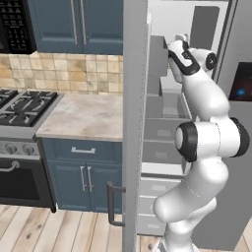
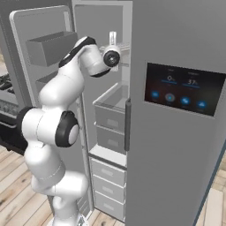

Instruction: The ice cube tray has been filled with water. Take the tray and place it in the freezer to make ice. Close the freezer door after placing the tray.

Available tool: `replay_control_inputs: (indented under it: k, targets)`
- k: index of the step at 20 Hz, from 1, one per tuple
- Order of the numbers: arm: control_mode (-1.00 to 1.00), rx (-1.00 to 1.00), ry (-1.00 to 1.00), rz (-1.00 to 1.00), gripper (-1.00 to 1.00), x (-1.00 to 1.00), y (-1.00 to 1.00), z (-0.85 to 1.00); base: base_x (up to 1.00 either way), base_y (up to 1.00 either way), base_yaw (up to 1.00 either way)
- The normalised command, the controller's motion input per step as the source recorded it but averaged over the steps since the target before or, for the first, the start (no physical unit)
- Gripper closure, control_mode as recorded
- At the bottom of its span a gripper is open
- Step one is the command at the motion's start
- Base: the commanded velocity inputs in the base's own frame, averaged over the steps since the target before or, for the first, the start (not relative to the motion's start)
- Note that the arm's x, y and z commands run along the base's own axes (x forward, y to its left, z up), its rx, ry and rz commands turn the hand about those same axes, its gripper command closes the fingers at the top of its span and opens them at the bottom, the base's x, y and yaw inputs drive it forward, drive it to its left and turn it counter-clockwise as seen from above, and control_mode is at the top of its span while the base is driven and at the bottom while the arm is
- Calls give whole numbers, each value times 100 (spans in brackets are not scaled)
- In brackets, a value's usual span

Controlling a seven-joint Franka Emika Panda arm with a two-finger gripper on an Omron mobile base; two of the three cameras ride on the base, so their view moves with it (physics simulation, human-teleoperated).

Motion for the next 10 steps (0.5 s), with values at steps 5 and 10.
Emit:
replay_control_inputs:
  k: [5, 10]
  targets:
    - [-100, 0, 0, -1, 100, 44, -9, 0, 0, 0, 0]
    - [-100, 0, 4, 0, 100, 43, -10, -4, 0, 0, 0]
